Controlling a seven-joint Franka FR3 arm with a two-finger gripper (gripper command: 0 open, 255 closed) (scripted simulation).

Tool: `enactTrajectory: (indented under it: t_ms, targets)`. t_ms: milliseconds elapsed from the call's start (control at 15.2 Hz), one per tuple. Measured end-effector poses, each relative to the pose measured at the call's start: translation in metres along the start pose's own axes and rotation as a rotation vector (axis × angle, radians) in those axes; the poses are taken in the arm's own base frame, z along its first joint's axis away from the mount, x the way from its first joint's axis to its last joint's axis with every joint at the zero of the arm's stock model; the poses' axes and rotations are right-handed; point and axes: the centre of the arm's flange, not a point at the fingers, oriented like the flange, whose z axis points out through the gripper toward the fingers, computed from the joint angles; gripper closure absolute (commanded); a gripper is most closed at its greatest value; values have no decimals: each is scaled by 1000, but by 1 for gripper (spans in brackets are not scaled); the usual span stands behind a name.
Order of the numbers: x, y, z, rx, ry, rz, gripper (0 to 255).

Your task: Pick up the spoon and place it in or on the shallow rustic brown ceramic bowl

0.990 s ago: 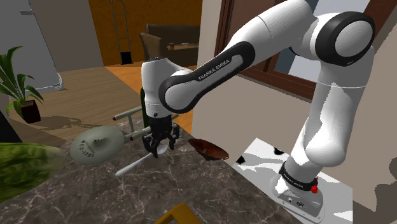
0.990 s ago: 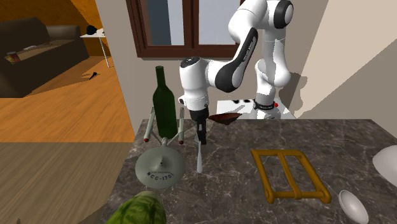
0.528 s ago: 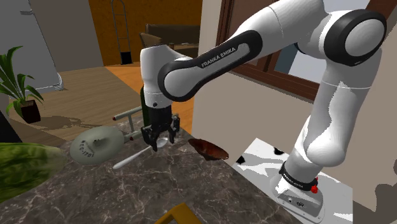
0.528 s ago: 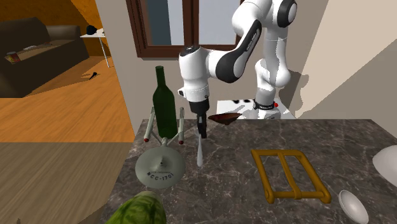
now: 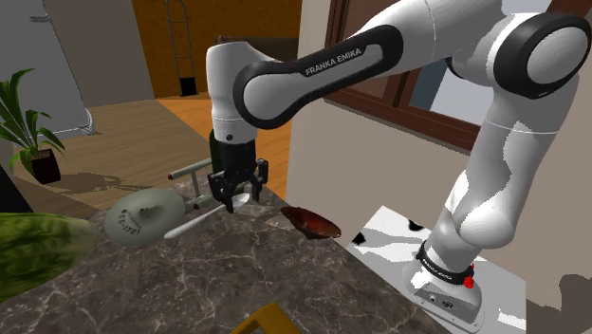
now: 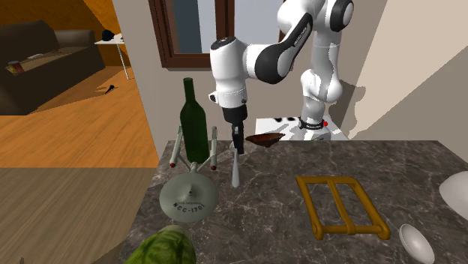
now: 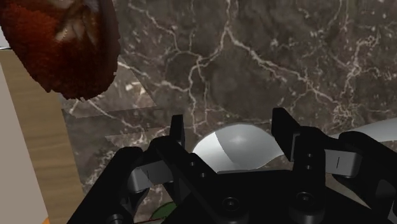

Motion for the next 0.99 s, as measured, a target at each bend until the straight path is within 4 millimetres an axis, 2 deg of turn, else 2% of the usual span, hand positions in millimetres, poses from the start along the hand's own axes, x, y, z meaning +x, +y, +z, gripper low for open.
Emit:
enactTrajectory:
  t_ms: [330,396,990]
  targets:
    - [-4,0,-24,0,0,0,255]
    - [-7,6,-27,0,0,0,255]
    - [-69,96,-27,-2,0,0,255]
